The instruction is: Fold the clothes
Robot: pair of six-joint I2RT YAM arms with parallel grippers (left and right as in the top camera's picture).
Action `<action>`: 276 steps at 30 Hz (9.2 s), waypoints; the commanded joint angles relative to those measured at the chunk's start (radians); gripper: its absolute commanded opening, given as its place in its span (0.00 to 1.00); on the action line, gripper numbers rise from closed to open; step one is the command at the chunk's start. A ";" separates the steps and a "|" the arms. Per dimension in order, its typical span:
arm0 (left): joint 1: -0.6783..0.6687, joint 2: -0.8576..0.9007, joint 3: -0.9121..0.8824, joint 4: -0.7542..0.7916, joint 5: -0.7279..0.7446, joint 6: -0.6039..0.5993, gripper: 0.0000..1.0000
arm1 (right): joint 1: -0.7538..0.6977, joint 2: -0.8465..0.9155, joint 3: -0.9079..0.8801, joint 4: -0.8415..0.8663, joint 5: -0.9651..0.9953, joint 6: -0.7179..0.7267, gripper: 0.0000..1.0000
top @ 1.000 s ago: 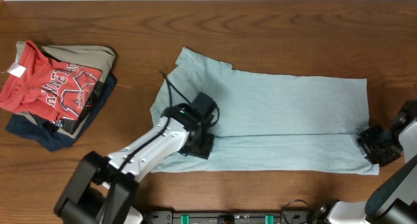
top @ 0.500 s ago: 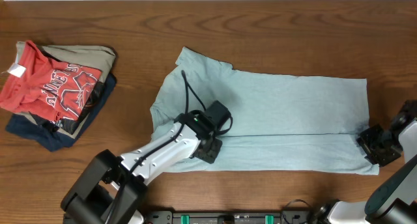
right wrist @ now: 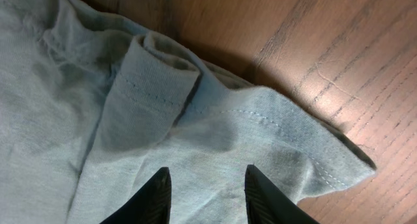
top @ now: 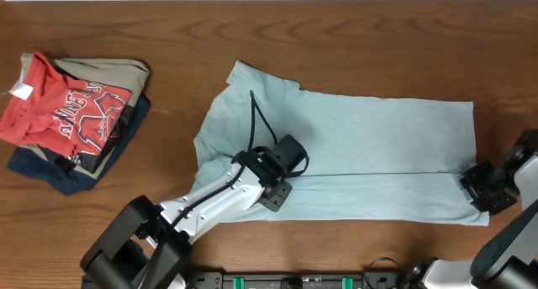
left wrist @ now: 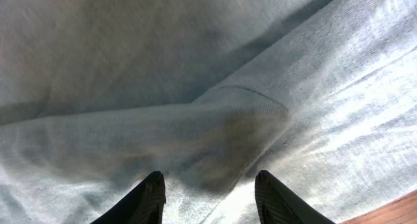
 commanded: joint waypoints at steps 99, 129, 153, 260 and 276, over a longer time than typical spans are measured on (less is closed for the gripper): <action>0.311 -0.152 0.154 -0.099 -0.008 -0.191 0.48 | 0.009 -0.045 -0.093 0.151 -0.201 -0.186 0.02; 0.495 -0.070 0.386 -0.071 0.075 0.026 0.59 | 0.209 -0.180 0.217 0.038 -0.385 -0.367 0.40; 0.609 0.497 0.654 0.294 0.278 0.008 0.64 | 0.392 -0.181 0.217 -0.115 -0.244 -0.367 0.51; 0.592 0.169 0.665 -0.423 0.346 -0.048 0.06 | 0.243 0.207 0.222 0.464 -0.009 -0.267 0.01; 0.580 0.046 0.660 -0.814 0.345 -0.047 0.06 | 0.243 -0.069 0.222 0.034 0.215 -0.257 0.04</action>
